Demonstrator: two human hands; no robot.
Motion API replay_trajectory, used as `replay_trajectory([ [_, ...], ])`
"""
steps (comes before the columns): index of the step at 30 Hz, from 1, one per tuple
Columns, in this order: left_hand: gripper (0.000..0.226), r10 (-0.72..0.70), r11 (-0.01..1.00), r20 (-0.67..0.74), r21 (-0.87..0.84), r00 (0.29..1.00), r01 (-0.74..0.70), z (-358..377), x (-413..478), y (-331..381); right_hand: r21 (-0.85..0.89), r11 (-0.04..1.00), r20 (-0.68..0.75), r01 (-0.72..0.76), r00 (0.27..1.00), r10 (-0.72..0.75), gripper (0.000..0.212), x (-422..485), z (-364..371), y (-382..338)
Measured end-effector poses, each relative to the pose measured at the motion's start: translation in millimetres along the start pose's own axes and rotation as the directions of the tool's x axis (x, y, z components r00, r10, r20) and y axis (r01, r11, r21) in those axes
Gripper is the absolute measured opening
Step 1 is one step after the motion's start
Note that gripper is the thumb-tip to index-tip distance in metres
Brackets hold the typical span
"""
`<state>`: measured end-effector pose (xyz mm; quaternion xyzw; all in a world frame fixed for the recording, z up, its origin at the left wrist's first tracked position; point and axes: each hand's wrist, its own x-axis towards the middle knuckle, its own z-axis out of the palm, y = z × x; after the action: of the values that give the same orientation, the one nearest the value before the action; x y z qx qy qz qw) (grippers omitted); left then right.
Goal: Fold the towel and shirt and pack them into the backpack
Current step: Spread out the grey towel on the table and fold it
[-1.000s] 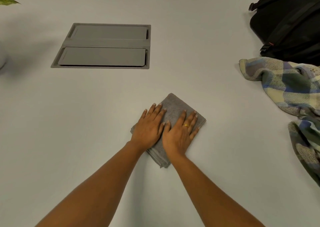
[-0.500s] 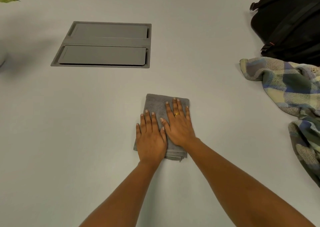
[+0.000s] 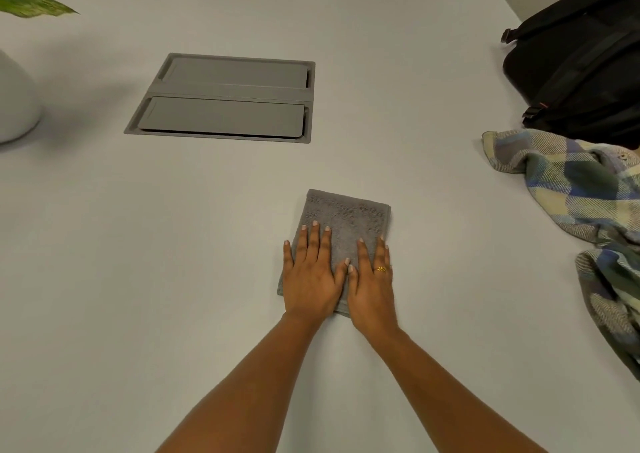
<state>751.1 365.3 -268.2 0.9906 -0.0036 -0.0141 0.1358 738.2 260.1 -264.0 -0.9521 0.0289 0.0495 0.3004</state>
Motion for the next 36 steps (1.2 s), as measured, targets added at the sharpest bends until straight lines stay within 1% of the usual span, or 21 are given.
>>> replay_trajectory([
  [3,0.085,0.02,1.0,0.033,0.01,0.999,-0.02,-8.5,0.6,-9.1,0.063,0.998,0.053,0.0,0.999,-0.004,0.052,3.4,-0.6,-10.5],
  [7,0.086,-0.024,0.998,0.046,0.061,0.999,0.021,-20.2,-2.4,-35.0,0.056,0.997,0.149,0.051,0.987,-0.059,0.055,3.4,8.6,-32.1],
  [9,0.086,-0.049,0.995,0.034,0.083,0.998,0.046,-25.8,-5.1,-57.7,0.098,0.992,0.213,0.083,0.972,-0.102,0.056,2.3,16.9,-50.6],
  [11,0.087,-0.068,0.993,0.02,0.099,0.998,0.066,-34.8,-6.2,-90.4,0.195,0.975,0.289,0.104,0.944,-0.158,0.056,2.6,24.9,-73.3],
  [14,0.086,-0.114,0.985,0.035,0.135,0.993,0.108,-54.9,-11.0,-146.4,0.293,0.951,0.432,0.099,0.874,-0.224,0.054,3.7,37.6,-111.1],
  [16,0.076,-0.162,0.967,0.049,0.207,0.986,0.149,-70.9,-16.7,-175.9,0.324,0.941,0.502,0.094,0.826,-0.255,0.055,3.7,49.5,-136.3],
  [18,0.058,-0.231,0.945,0.027,0.245,0.972,0.218,-83.3,-21.9,-193.8,0.339,0.936,0.544,0.098,0.791,-0.28,0.055,2.9,62.3,-158.2],
  [19,0.054,-0.268,0.938,0.004,0.228,0.963,0.26,-87.6,-25.7,-199.5,0.342,0.934,0.56,0.105,0.775,-0.293,0.055,1.9,69.2,-168.2],
  [21,0.053,-0.338,0.927,-0.034,0.161,0.941,0.339,-91.6,-35.6,-205.5,0.347,0.93,0.587,0.122,0.744,-0.317,0.054,-0.6,81.6,-185.9],
  [23,0.057,-0.384,0.912,-0.028,0.146,0.923,0.384,-88.0,-47.8,-209.1,0.372,0.92,0.61,0.126,0.714,-0.345,0.053,-2.9,90.6,-201.3],
  [25,0.076,-0.398,0.908,-0.021,0.136,0.917,0.397,-82.7,-60.5,-210.5,0.412,0.905,0.612,0.105,0.704,-0.36,0.05,-4.6,96.6,-211.1],
  [26,0.087,-0.4,0.908,-0.028,0.119,0.916,0.401,-80.5,-65.8,-212.2,0.425,0.899,0.595,0.106,0.716,-0.365,0.048,-3.8,98.8,-213.3],
  [27,0.096,-0.404,0.908,-0.037,0.104,0.914,0.406,-78.6,-70.1,-214.8,0.421,0.897,0.558,0.132,0.742,-0.371,0.046,-1.9,99.9,-213.9],
  [29,0.106,-0.396,0.912,-0.047,0.098,0.917,0.399,-75.5,-74.4,-220.7,0.338,0.9,0.424,0.275,0.809,-0.406,0.043,3.0,101.1,-210.9],
  [30,0.106,-0.394,0.913,-0.049,0.098,0.918,0.397,-75.5,-74.5,-221.7,0.268,0.893,0.356,0.362,0.824,-0.441,0.042,6.2,102.1,-208.1],
  [31,0.104,-0.398,0.912,-0.05,0.093,0.916,0.401,-75.0,-73.5,-222.4,0.201,0.878,0.318,0.434,0.819,-0.478,0.042,9.9,104.0,-205.5],
  [32,0.099,-0.403,0.91,-0.044,0.09,0.914,0.406,-75.2,-72.1,-222.0,0.145,0.862,0.323,0.486,0.8,-0.505,0.044,13.5,106.7,-203.5],
  [34,0.09,-0.41,0.905,-0.039,0.103,0.911,0.412,-75.1,-70.6,-222.1,0.074,0.841,0.418,0.536,0.749,-0.514,0.05,19.6,113.3,-201.5],
  [36,0.085,-0.395,0.909,-0.047,0.122,0.917,0.398,-73.4,-71.1,-227.8,0.028,0.823,0.502,0.567,0.704,-0.502,0.054,26.5,119.1,-201.4],
])
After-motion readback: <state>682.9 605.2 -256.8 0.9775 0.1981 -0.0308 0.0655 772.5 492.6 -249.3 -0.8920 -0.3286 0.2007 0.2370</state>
